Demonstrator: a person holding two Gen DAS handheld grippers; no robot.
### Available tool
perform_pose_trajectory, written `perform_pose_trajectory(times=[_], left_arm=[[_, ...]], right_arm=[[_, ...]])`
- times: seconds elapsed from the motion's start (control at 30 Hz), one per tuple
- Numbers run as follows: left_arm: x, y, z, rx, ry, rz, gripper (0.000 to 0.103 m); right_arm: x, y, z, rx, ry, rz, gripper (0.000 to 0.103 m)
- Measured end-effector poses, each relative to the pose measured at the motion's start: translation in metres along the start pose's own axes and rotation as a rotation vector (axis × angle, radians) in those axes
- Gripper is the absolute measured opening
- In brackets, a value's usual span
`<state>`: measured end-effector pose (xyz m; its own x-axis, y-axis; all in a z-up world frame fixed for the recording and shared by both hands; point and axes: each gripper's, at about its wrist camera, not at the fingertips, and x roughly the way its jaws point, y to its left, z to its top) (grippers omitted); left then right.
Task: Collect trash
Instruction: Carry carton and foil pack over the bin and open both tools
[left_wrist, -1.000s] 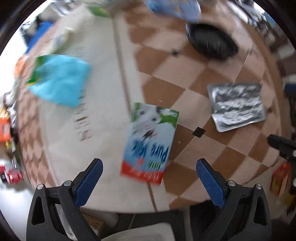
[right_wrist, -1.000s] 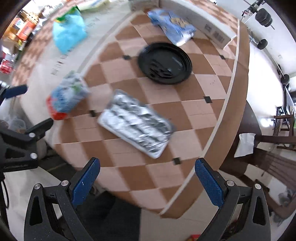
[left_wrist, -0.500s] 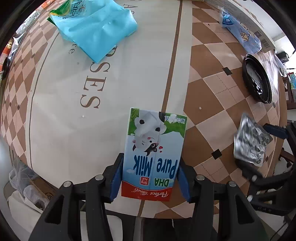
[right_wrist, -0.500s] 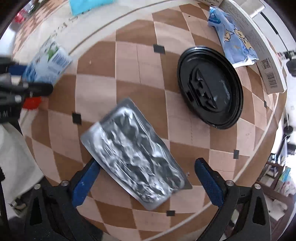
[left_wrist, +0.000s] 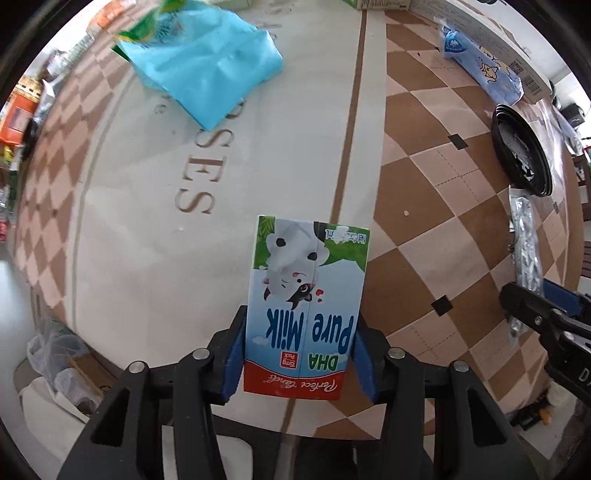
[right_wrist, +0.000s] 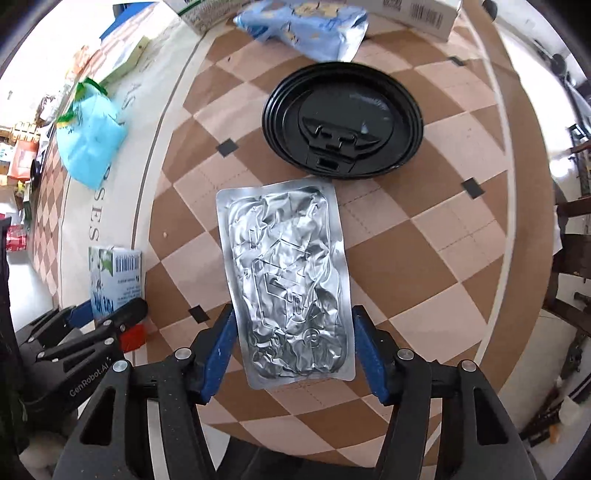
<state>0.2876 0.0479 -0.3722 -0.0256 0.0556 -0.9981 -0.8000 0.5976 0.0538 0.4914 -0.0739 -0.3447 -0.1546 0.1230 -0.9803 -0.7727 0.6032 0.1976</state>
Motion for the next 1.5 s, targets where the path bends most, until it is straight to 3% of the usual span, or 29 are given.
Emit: perform_pose_trajectory(times=[0.3,0.33,0.43,0.63,0.9,1.13,1.3,1.4,1.5], left_arm=[[-0.043,0.017,-0.037,-0.099,-0.123,0.058,0.047],[-0.049,0.019,-0.042,-0.113,-0.137,0.05,0.047],[-0.068,0.029,-0.061,-0.154,-0.163,0.006,0.047],[-0.087,0.045,-0.09,-0.207,-0.223,-0.007,0.047],[-0.084,0.077,-0.156,-0.295,-0.194,-0.016,0.047],[-0.023,0.09,-0.212,-0.337,-0.079,-0.044,0.047],[0.048,0.095,-0.232,-0.385,0.013,-0.067,0.047],[0.099,0.096,-0.234,-0.423,0.065,-0.116,0.047],[0.151,0.102,-0.234,-0.482,0.12,-0.228,0.047]], right_arm=[[-0.02,0.017,-0.038,-0.036,-0.107,-0.039,0.063],[-0.015,0.037,-0.042,-0.036,-0.114,-0.038,0.063],[-0.024,0.037,-0.056,-0.042,-0.157,-0.018,0.063],[-0.05,0.053,-0.096,-0.099,-0.229,0.012,0.062],[-0.046,0.102,-0.156,-0.182,-0.2,0.111,0.062],[-0.003,0.122,-0.224,-0.249,-0.125,0.118,0.062],[0.065,0.114,-0.264,-0.257,-0.011,0.092,0.062],[0.112,0.109,-0.279,-0.26,0.04,0.077,0.062],[0.162,0.106,-0.288,-0.263,0.066,0.059,0.062]])
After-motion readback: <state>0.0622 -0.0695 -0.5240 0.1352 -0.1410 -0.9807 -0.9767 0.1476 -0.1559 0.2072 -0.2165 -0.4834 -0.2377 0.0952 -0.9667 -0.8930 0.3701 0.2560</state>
